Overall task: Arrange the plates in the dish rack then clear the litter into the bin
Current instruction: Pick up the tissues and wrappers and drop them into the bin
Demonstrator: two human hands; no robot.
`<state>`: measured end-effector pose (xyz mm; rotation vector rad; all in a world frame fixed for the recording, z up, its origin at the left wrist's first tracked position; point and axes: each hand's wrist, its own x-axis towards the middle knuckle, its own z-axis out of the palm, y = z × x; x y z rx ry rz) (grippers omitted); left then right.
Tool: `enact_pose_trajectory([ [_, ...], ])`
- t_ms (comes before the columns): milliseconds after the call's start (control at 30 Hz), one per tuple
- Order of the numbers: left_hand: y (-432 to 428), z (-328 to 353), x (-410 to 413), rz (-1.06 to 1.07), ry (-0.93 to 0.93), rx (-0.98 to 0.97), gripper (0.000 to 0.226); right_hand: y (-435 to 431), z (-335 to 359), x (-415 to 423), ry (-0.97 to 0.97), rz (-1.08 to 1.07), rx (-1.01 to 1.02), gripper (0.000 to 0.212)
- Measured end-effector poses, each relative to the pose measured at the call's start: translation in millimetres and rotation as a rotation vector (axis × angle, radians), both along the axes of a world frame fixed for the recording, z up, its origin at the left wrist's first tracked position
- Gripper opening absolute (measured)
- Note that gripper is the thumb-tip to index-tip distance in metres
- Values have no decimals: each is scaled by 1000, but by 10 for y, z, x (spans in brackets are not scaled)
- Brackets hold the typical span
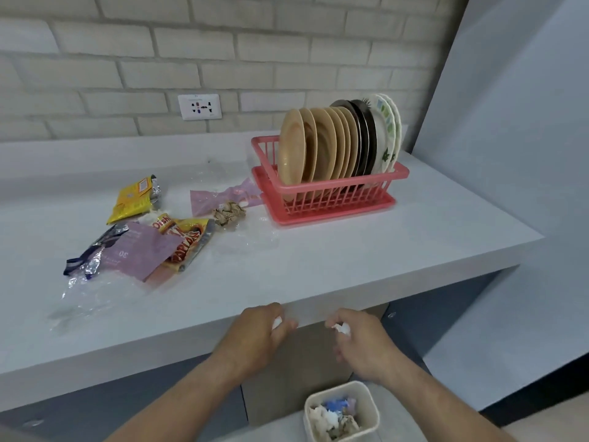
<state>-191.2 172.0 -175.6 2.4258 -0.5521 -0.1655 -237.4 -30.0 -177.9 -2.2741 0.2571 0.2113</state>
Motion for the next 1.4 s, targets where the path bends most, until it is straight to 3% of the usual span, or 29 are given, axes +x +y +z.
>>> enact_pose_trajectory([
  [100,-126,-315,-85,6,30,23,41,-203,-250,-145,31,-35,-41,36],
  [267,-481,-1007,-209,43,124,38,41,-625,-898,-289,136,-49,-72,19],
  [633,-1522,-3183,-497,57,343,132,17,-1636,-3258,-701,352,190,-219,24],
  [800,-1778,-4164,-597,28,387,194,10,-1798,-4249,-537,430,254,-254,33],
  [1033,-1756,-5037,-604,10,341,183,10,-1751,-5473,134,407,273,-265,37],
  [1200,-1811,-5519,-291,29,282,206,9,-1718,-5909,411,353,224,-223,56],
  [1400,-2226,-5979,64,88,271,218,26,-1895,-5810,243,206,212,-235,42],
])
